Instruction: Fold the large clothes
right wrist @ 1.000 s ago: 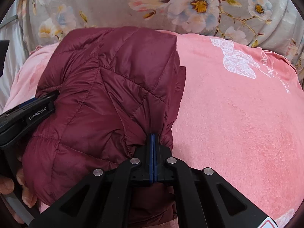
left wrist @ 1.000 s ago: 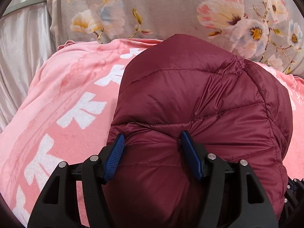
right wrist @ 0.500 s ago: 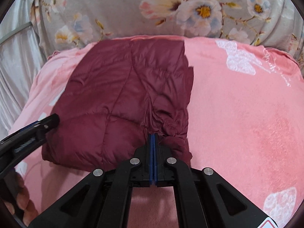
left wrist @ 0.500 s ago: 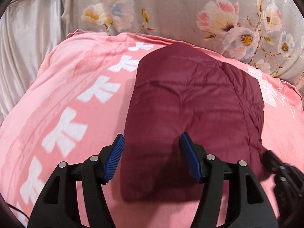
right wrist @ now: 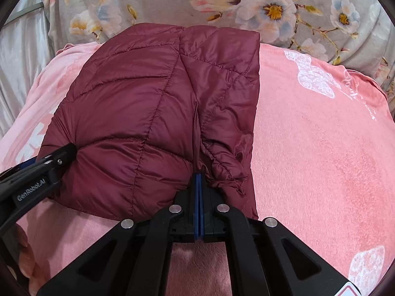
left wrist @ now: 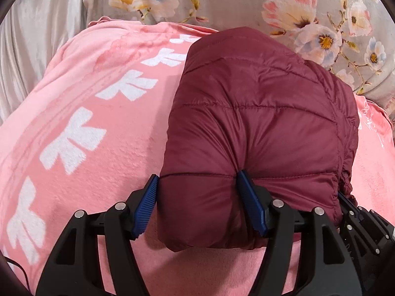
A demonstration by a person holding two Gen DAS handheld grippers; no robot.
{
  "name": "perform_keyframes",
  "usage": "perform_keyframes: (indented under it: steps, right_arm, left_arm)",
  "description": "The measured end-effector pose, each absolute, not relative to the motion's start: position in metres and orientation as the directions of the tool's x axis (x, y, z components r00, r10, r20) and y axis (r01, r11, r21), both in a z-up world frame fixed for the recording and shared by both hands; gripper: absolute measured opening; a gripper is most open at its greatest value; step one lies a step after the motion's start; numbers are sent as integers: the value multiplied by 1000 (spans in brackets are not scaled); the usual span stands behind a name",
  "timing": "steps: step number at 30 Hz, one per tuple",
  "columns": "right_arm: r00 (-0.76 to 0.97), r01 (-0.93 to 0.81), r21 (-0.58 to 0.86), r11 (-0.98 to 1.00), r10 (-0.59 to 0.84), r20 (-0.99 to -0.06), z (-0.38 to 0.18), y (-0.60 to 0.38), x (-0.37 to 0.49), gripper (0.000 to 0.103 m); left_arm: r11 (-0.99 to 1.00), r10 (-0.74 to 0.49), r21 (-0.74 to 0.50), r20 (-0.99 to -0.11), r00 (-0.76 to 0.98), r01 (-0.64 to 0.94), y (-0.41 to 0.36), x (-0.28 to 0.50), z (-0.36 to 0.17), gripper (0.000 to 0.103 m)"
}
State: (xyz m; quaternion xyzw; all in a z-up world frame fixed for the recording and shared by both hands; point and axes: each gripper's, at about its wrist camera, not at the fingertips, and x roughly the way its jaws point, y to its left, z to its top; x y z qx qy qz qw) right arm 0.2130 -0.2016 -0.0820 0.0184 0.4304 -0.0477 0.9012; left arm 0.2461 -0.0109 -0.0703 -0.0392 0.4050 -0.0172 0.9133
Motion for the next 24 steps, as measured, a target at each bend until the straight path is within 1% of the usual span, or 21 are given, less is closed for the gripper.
perform_keyframes:
  steps: [5, 7, 8, 9, 10, 11, 12, 15, 19, 22, 24]
  right_arm:
    - [643, 113, -24, 993, -91, -760, -74, -201, 207, 1]
    - [655, 129, -8, 992, -92, -750, -62, -202, 194, 5]
    - [668, 137, 11, 991, -84, -739, -54, -203, 184, 10]
    - [680, 141, 27, 990, -77, -729, -45, -203, 174, 19]
    - [687, 144, 34, 989, -76, -723, -40, -203, 168, 24]
    - [695, 152, 41, 988, -77, -715, -33, -203, 159, 31]
    - [704, 156, 51, 986, -75, -707, -27, -203, 150, 33]
    - [710, 161, 51, 986, -80, -700, -20, -202, 133, 33]
    - [714, 175, 45, 984, -95, -694, -19, -201, 105, 37]
    - [718, 179, 44, 983, -100, -688, -20, -200, 85, 45]
    - [725, 179, 37, 983, -107, -680, -21, -199, 74, 55]
  left_arm:
    - [998, -39, -65, -731, 681, -13, -15, 247, -73, 64]
    - [999, -21, -45, -724, 689, -17, -17, 244, -68, 64]
    - [999, -13, -31, -725, 688, -13, -18, 240, -63, 64]
    - [999, -18, -31, -726, 687, -7, -17, 235, -58, 63]
    - [999, -27, -38, -723, 690, -1, -16, 230, -53, 63]
    - [999, -37, -48, -718, 695, 4, -14, 222, -47, 64]
    - [999, -42, -53, -714, 699, 6, -13, 217, -43, 69]
    - [998, -44, -56, -685, 727, 8, -12, 189, -26, 81]
    - [999, -45, -38, -674, 737, 27, -16, 163, -16, 84]
    - [999, -47, -38, -677, 735, 29, -15, 146, -13, 85]
    - [999, -50, -43, -681, 730, 28, -14, 135, -14, 87]
